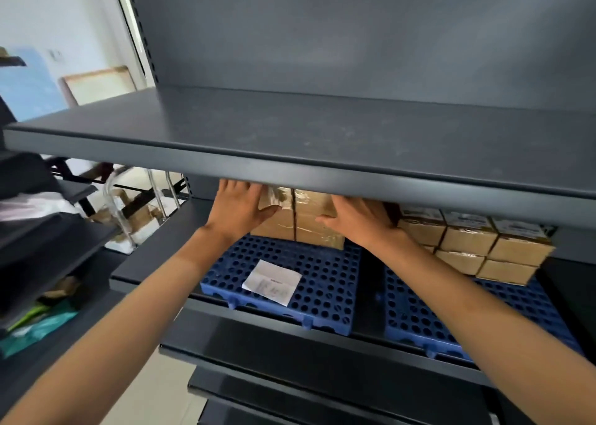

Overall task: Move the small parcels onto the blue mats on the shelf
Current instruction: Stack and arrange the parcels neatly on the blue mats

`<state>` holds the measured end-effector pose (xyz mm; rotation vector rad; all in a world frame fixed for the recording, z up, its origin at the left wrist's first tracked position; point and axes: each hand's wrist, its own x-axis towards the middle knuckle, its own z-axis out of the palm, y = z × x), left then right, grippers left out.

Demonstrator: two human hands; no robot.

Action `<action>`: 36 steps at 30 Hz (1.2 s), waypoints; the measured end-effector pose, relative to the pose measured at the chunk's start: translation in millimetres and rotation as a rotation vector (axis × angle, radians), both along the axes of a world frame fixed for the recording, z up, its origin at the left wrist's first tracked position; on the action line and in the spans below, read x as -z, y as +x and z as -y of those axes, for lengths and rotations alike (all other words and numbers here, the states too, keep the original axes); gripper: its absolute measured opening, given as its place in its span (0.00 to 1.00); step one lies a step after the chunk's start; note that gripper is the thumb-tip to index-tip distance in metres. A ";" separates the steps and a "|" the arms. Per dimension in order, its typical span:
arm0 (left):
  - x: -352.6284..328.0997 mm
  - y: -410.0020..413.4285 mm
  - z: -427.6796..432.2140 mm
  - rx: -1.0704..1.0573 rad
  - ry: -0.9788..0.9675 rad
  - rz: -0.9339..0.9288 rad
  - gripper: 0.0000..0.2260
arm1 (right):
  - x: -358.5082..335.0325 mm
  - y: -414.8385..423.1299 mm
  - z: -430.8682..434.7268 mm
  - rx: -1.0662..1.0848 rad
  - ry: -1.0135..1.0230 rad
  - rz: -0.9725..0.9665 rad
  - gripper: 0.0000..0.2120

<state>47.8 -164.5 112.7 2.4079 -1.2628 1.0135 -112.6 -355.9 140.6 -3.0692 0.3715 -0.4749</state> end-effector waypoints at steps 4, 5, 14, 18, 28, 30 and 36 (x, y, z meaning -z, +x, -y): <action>-1.4 8.9 11.0 -0.017 0.150 -0.113 0.21 | 8.9 9.3 7.5 0.025 -0.034 0.012 0.18; 0.8 10.4 14.1 -0.011 0.164 -0.120 0.18 | 10.5 10.1 9.9 0.023 -0.021 0.023 0.15; 7.7 20.7 16.9 0.036 0.197 -0.130 0.20 | 10.0 10.8 7.1 0.009 -0.053 0.062 0.16; 3.9 23.5 11.3 0.048 0.222 -0.111 0.24 | 8.6 7.7 4.8 0.028 -0.099 0.054 0.20; 16.5 -16.5 -1.8 0.163 -0.042 -0.074 0.28 | 7.3 -23.5 -9.0 0.037 -0.137 0.097 0.41; 32.0 -36.2 -11.6 0.269 -0.123 -0.116 0.25 | 13.9 -50.3 -13.6 -0.002 -0.088 0.164 0.46; 88.6 -88.7 -41.6 0.245 -0.072 -0.337 0.19 | 72.4 -167.2 3.3 0.131 0.046 0.127 0.35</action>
